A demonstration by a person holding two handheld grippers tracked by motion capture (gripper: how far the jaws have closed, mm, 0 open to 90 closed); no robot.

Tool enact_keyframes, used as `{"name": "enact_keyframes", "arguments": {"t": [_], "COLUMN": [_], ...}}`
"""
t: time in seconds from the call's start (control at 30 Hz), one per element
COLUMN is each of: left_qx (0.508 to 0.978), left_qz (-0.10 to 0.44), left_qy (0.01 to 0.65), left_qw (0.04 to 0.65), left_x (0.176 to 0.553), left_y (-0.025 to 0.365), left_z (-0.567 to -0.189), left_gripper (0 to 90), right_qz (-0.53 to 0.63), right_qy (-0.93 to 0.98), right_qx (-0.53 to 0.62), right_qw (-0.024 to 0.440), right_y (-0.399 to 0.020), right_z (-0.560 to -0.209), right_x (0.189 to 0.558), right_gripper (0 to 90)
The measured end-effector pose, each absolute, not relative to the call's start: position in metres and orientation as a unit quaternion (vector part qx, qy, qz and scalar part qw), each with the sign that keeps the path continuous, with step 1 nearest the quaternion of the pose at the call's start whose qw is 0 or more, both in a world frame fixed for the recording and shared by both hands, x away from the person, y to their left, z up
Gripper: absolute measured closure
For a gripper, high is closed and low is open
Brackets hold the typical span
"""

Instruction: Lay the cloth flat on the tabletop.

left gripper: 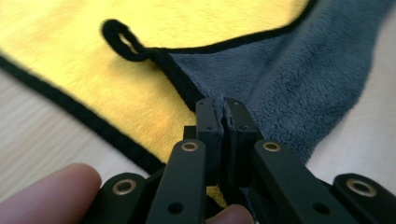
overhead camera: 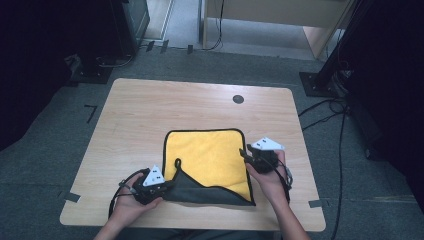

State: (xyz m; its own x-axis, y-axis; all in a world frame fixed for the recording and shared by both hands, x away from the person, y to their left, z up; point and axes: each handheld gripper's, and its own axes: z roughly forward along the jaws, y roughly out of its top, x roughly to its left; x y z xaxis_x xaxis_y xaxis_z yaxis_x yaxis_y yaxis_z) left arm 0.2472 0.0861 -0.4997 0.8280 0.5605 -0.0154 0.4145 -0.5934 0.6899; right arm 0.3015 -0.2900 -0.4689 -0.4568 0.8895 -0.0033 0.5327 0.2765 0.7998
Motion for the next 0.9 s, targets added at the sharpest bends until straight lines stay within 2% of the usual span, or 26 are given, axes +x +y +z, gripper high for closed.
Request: {"name": "enact_keyframes", "arguments": {"t": [0.17, 0.37, 0.43, 0.5, 0.53, 0.57, 0.9], "left_qx": [0.875, 0.86, 0.857, 0.854, 0.853, 0.852, 0.832], "left_qz": [0.118, 0.153, 0.17, 0.182, 0.184, 0.189, 0.217], "left_qy": [0.309, 0.356, 0.366, 0.374, 0.377, 0.382, 0.42], "left_qw": [0.352, 0.333, 0.32, 0.312, 0.31, 0.305, 0.291], "left_x": [0.256, 0.27, 0.275, 0.279, 0.28, 0.282, 0.309], "left_y": [0.107, 0.134, 0.139, 0.14, 0.139, 0.138, 0.13], "left_z": [-0.501, -0.501, -0.5, -0.501, -0.501, -0.501, -0.502], "left_gripper": [86.7, 86.7, 86.7, 86.7, 86.7, 86.7, 86.6], "right_qz": [0.342, 0.311, 0.315, 0.329, 0.331, 0.329, 0.31], "right_qy": [0.753, 0.746, 0.749, 0.752, 0.76, 0.762, 0.778], "right_qx": [0.51, 0.546, 0.544, 0.536, 0.522, 0.518, 0.503], "right_qw": [0.235, 0.22, 0.208, 0.199, 0.2, 0.206, 0.214], "right_y": [-0.284, -0.283, -0.279, -0.276, -0.275, -0.273, -0.29], "right_z": [-0.487, -0.506, -0.511, -0.512, -0.512, -0.512, -0.509], "right_x": [0.356, 0.377, 0.377, 0.373, 0.37, 0.368, 0.328], "right_gripper": [57.5, 57.6, 63.2, 73.8, 81.9, 85.3, 87.8]}}
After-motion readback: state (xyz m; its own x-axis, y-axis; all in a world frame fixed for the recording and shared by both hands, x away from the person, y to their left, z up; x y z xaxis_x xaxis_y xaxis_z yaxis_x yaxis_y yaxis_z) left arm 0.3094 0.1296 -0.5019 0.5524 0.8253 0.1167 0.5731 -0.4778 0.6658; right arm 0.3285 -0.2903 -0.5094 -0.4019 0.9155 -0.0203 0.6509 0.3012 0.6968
